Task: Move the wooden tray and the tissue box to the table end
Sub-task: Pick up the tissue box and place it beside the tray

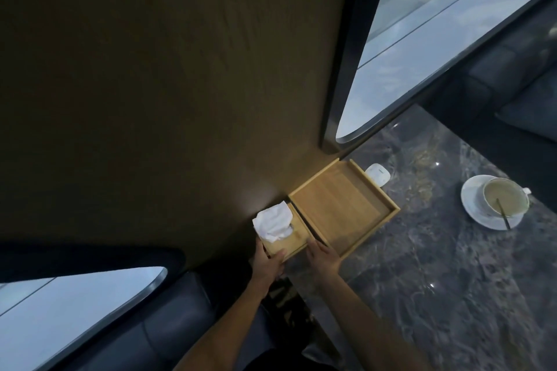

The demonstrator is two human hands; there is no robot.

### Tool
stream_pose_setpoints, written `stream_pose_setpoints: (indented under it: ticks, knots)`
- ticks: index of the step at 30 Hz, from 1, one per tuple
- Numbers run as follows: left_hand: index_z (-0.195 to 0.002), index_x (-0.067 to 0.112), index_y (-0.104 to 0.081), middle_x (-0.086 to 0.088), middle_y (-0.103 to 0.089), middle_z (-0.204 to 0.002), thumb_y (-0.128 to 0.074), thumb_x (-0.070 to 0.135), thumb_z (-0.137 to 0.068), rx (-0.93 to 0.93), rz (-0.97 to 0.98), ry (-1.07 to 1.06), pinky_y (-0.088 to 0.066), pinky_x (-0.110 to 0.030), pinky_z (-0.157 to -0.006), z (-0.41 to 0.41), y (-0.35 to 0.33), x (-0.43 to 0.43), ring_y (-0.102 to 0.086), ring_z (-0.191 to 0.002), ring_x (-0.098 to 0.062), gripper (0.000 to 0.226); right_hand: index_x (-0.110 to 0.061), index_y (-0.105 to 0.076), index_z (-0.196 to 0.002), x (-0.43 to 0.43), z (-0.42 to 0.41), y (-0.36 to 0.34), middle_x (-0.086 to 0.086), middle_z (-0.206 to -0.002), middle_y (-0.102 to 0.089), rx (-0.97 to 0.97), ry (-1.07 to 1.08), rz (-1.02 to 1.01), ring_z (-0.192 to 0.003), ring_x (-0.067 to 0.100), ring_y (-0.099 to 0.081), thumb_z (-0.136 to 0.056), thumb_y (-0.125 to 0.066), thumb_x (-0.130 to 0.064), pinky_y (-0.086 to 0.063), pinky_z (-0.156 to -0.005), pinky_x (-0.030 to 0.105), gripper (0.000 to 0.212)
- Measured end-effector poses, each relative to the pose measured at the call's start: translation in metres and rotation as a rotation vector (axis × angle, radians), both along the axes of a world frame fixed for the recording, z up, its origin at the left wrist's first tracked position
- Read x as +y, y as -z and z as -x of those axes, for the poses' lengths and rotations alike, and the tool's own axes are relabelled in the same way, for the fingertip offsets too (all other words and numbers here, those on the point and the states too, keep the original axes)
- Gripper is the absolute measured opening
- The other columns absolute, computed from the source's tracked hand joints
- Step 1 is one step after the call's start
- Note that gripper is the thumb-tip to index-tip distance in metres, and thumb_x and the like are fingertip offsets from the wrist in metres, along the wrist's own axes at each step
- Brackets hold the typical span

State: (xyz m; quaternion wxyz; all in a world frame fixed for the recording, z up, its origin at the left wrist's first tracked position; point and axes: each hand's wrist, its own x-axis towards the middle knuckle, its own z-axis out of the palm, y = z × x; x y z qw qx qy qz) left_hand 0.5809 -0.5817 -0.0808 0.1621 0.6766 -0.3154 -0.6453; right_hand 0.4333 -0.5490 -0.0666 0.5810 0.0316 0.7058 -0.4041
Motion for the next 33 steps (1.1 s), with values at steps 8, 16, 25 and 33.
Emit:
stream_pose_setpoints:
  ticks: [8,16,25,33]
  knots:
    - [-0.14,0.041,-0.027,-0.002,-0.051,-0.138,-0.07,0.018,-0.074,-0.031,-0.019,0.013,-0.053,-0.05,-0.098,0.017,-0.017,-0.03,-0.057,-0.121,-0.025,0.083,0.002,-0.062,-0.116,-0.033,0.002,-0.015,0.009,-0.109,-0.064,-0.092,0.164,0.0,-0.104,0.022,-0.061,-0.083,-0.068,-0.014,-0.051,-0.095,0.03,0.037]
    - [-0.138,0.045,-0.027,-0.004,-0.053,-0.138,-0.073,0.02,-0.073,-0.1,-0.033,-0.006,-0.054,-0.053,-0.095,0.016,-0.005,-0.029,-0.058,-0.12,-0.03,0.084,-0.016,-0.064,-0.117,-0.022,0.03,0.002,0.005,-0.113,-0.066,0.264,0.087,-0.172,-0.107,0.027,-0.062,-0.076,-0.062,-0.05,-0.048,-0.099,0.043,0.054]
    - [-0.146,0.035,-0.022,-0.008,-0.047,-0.142,-0.065,0.007,-0.083,-0.126,-0.061,-0.112,-0.054,-0.048,-0.095,0.03,-0.025,-0.031,-0.056,-0.12,-0.029,0.081,0.012,-0.058,-0.113,-0.006,0.085,0.006,0.027,-0.117,-0.061,0.219,0.294,-0.308,-0.112,0.041,-0.056,-0.086,-0.045,-0.021,-0.043,-0.094,0.044,0.044]
    - [-0.147,0.028,-0.027,-0.007,-0.048,-0.141,-0.061,0.001,-0.085,-0.136,-0.066,-0.16,-0.055,-0.037,-0.087,0.035,-0.03,-0.033,-0.056,-0.114,-0.025,0.076,0.016,-0.061,-0.105,-0.015,0.083,-0.01,0.023,-0.098,-0.059,0.183,0.325,-0.246,-0.096,0.032,-0.055,-0.085,-0.05,-0.004,-0.044,-0.089,0.046,0.03]
